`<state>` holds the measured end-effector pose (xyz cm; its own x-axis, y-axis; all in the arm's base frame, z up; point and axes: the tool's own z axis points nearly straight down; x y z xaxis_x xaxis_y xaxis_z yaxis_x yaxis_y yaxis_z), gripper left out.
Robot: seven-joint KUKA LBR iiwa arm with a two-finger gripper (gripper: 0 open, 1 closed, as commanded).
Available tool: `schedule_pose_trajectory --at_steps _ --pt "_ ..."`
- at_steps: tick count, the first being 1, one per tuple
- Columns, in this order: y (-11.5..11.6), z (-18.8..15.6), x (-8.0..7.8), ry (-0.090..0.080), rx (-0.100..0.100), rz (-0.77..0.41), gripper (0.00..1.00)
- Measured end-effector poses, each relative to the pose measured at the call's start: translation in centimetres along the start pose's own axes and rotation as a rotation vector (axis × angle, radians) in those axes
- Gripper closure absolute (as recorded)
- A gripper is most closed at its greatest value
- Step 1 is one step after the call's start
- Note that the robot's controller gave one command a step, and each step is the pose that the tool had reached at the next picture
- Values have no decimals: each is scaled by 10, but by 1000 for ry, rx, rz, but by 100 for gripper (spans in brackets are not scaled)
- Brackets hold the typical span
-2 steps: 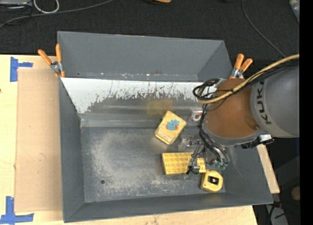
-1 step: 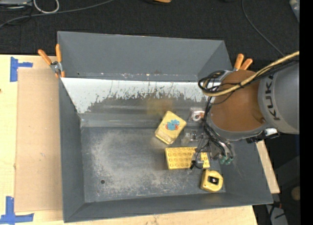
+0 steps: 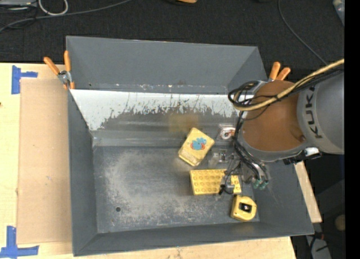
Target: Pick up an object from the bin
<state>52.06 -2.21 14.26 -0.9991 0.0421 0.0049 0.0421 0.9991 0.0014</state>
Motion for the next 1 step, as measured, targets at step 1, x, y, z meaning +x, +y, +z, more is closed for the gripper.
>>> schedule_pose_trajectory --at_steps 1 --pt "0 -43 1 3 -1 -3 100"
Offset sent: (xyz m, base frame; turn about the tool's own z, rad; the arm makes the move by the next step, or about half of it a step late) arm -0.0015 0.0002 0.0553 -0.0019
